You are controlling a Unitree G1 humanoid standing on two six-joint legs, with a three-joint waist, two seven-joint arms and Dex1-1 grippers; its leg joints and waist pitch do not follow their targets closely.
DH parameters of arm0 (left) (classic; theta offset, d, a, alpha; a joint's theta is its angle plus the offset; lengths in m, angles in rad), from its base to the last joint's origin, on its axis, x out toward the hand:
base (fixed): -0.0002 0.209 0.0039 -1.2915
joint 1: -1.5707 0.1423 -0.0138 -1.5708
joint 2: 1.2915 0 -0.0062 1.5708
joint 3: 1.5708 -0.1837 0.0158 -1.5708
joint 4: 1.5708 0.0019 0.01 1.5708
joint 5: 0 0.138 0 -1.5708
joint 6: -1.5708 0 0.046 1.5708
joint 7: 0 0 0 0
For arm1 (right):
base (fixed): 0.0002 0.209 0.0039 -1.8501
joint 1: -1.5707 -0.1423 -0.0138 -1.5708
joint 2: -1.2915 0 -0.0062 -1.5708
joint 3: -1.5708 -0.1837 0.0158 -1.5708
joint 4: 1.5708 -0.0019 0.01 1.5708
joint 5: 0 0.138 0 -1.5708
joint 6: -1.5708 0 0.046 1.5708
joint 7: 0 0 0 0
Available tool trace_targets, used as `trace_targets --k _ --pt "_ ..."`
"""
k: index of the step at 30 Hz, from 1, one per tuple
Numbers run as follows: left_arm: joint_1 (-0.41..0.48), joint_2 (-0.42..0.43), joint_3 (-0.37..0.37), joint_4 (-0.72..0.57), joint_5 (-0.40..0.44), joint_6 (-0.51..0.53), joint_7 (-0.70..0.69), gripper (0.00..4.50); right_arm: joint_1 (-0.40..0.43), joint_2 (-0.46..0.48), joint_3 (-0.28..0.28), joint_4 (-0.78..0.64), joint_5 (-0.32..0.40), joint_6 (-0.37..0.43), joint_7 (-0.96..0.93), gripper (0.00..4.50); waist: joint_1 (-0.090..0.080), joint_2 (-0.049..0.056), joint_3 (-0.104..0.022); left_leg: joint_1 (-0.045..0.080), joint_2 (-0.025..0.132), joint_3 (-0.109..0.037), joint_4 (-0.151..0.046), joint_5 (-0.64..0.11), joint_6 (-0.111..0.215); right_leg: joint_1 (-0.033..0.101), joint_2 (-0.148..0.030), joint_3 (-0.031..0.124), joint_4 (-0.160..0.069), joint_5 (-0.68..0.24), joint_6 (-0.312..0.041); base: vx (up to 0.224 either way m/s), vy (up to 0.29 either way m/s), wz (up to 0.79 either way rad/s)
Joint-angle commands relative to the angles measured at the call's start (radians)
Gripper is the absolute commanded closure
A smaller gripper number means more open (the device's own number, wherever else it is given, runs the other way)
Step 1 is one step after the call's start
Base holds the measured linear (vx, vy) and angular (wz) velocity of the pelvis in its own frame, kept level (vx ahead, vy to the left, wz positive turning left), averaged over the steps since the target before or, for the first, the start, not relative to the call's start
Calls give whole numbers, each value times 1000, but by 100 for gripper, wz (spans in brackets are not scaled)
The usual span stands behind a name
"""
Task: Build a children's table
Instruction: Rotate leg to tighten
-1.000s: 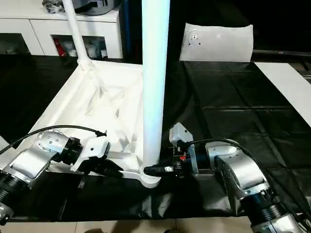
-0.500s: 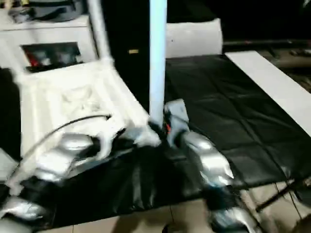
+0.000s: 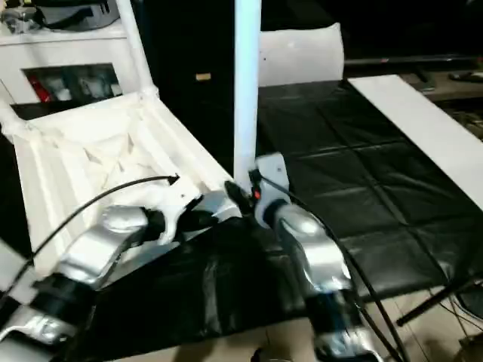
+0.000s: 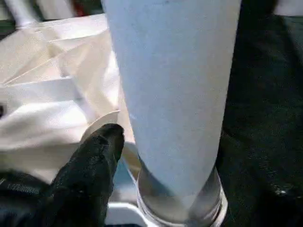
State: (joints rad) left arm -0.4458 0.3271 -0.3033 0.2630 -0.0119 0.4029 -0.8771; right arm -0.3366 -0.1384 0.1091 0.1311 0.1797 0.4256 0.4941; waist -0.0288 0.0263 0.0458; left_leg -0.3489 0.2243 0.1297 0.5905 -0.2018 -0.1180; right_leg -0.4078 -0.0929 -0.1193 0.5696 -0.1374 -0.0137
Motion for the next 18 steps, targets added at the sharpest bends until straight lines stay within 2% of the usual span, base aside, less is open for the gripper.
trace_targets --k 1,2,3,5,7,8,10,11,13,16,18 --pt "2 31 -38 -9 -11 -77 -103 450 9 -31 28 -49 30 -22 99 81 11 -9 -64 -17 -15 30 -66 -202 73 64 -37 43 -67 -359 -141 0 0 0" --pt "7 51 -45 -9 -22 -106 -150 450 19 -66 36 -65 35 -31 146 72 20 -9 -66 -18 -15 32 -63 -178 75 63 -36 47 -60 -337 -146 0 0 0" --pt "10 64 -50 -9 -28 -125 -180 450 26 -89 42 -76 38 -36 178 72 29 -6 -70 -19 -14 31 -62 -140 78 67 -36 48 -54 -297 -153 0 0 0" --pt "13 96 -66 -4 -28 -159 -235 450 38 -138 47 -91 52 -34 250 65 45 -4 -70 -14 -10 33 -63 -108 85 64 -34 49 -46 -245 -172 0 0 0" --pt "16 127 -79 8 -33 -202 -301 450 50 -195 51 -98 70 -47 348 65 56 -4 -67 -12 -7 34 -66 -129 83 64 -32 49 -46 -256 -177 0 0 0" --pt "15 143 -84 20 -42 -237 -349 450 56 -236 56 -95 82 -63 417 65 65 -3 -66 -7 -4 36 -67 -146 77 59 -33 51 -48 -268 -176 0 0 0" --pt "13 147 -85 28 -46 -253 -366 450 57 -251 58 -90 87 -71 439 65 70 -6 -63 -1 -4 39 -70 -182 70 55 -31 54 -51 -298 -175 0 0 0" --pt "9 159 -94 35 -46 -270 -394 450 57 -273 64 -81 93 -85 480 65 72 -13 -63 -1 -3 41 -72 -190 64 55 -32 57 -51 -314 -172 0 0 0" --pt "4 179 -107 44 -44 -299 -439 450 56 -304 74 -71 103 -98 543 65 74 -13 -63 -2 -5 41 -72 -203 65 55 -32 60 -52 -339 -164 0 0 0" --pt "-11 208 -123 61 -44 -342 -510 450 45 -350 102 -54 119 -117 660 65 79 -9 -63 -2 -5 42 -71 -202 71 55 -33 63 -51 -332 -167 0 0 0" --pt "-18 215 -128 71 -45 -361 -536 450 39 -362 110 -50 129 -116 701 82 84 -13 -64 -3 -4 42 -71 -205 69 55 -33 63 -52 -343 -168 0 0 0"
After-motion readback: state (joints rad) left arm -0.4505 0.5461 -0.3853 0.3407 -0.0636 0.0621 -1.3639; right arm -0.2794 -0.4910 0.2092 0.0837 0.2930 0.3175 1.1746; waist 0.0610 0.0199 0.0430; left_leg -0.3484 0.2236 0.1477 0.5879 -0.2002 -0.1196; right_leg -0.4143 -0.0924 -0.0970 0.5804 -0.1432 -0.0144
